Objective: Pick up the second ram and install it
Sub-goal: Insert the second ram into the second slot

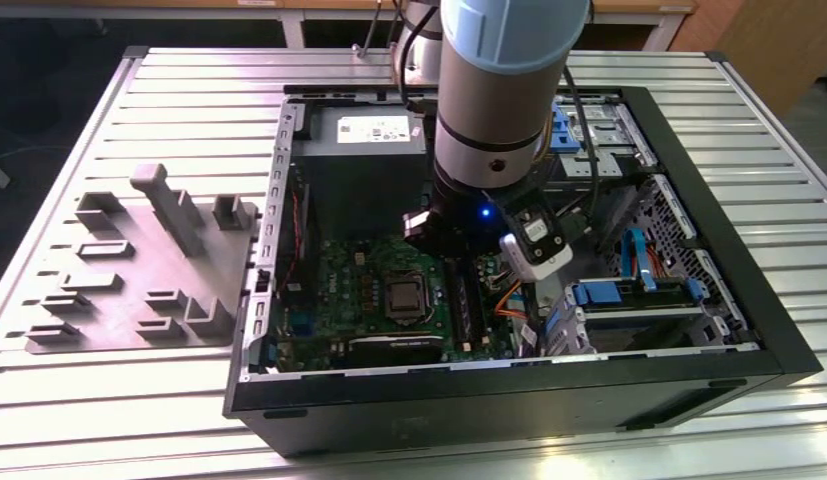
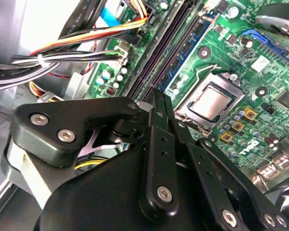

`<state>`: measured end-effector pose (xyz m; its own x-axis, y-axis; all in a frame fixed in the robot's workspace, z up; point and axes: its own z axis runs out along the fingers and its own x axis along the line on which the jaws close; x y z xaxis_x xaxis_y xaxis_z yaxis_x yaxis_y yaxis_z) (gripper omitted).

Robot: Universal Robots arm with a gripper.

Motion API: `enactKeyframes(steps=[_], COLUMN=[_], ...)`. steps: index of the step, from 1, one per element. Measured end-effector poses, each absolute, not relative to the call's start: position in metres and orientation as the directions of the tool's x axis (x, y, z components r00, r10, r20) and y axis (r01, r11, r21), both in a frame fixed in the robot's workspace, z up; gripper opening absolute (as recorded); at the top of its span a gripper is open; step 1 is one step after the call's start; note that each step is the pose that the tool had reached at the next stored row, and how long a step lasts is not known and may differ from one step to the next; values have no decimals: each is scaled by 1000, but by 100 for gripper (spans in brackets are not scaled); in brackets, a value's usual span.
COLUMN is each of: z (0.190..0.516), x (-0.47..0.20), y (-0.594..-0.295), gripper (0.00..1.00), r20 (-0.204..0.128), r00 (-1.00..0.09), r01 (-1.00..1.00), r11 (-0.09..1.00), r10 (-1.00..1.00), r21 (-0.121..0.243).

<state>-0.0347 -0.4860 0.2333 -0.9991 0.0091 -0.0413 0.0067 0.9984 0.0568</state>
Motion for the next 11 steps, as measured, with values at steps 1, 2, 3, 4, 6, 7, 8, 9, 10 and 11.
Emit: enactKeyframes(steps=[1, 2, 3, 4, 6, 7, 8, 9, 10, 11], z=[233, 232, 231, 231, 231, 231, 231, 231, 231, 231], x=[-35, -35, -35, -35, -35, -35, -35, -35, -35, -35], y=[-486, -486, -486, -486, -486, -486, -486, -486, -486, -486], gripper=[11, 11, 11, 11, 11, 11, 11, 11, 11, 11], r20=[-41, -42, -42, -41, -41, -41, -42, -42, -42, -42], r00=[-999, -999, -999, -999, -999, -999, -999, -999, -999, -999], r01=[7, 6, 6, 7, 7, 7, 7, 7, 7, 7], r11=[998, 998, 998, 998, 998, 998, 998, 998, 998, 998], r10=[9, 9, 9, 9, 9, 9, 9, 9, 9, 9], r21=[57, 57, 57, 57, 57, 57, 57, 58, 58, 58])
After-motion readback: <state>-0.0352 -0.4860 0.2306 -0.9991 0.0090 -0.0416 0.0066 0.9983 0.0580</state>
